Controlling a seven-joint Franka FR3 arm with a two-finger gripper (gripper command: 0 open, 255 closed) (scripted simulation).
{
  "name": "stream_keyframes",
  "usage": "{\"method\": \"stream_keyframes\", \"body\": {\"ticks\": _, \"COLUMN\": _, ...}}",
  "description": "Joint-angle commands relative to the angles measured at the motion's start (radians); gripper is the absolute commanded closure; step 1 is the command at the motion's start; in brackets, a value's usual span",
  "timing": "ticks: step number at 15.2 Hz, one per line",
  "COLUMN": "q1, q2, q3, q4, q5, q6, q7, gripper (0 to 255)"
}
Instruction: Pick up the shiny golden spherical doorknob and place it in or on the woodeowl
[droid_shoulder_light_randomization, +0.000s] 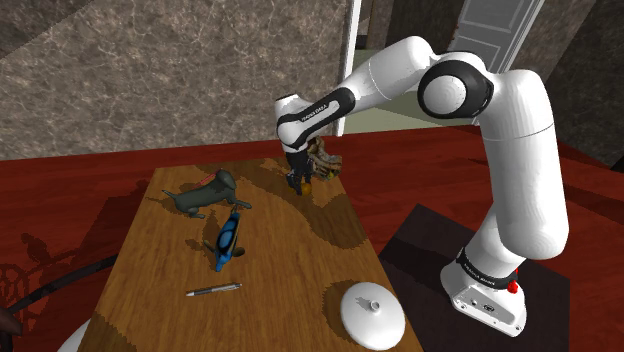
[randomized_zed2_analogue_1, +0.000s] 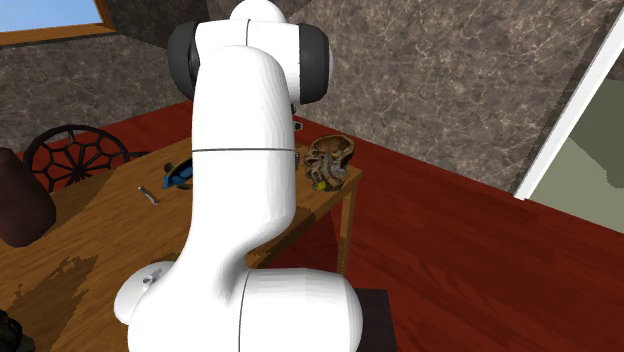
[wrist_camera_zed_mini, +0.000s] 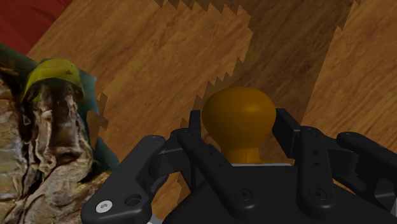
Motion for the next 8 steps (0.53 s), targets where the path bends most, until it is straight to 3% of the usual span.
{"method": "stream_keyframes", "body": {"ticks": 1, "q1": 0.000, "q2": 0.000, "q3": 0.000, "q4": 0.000, "q5": 0.000, "q6": 0.000, "q7": 0.000, "gripper": 255}}
{"method": "stream_keyframes", "body": {"ticks": 8, "q1": 0.000, "q2": -0.016, "q3": 0.000, "q4": 0.003, "q5": 0.000, "q6": -0.019, "q7": 0.001, "gripper": 255}}
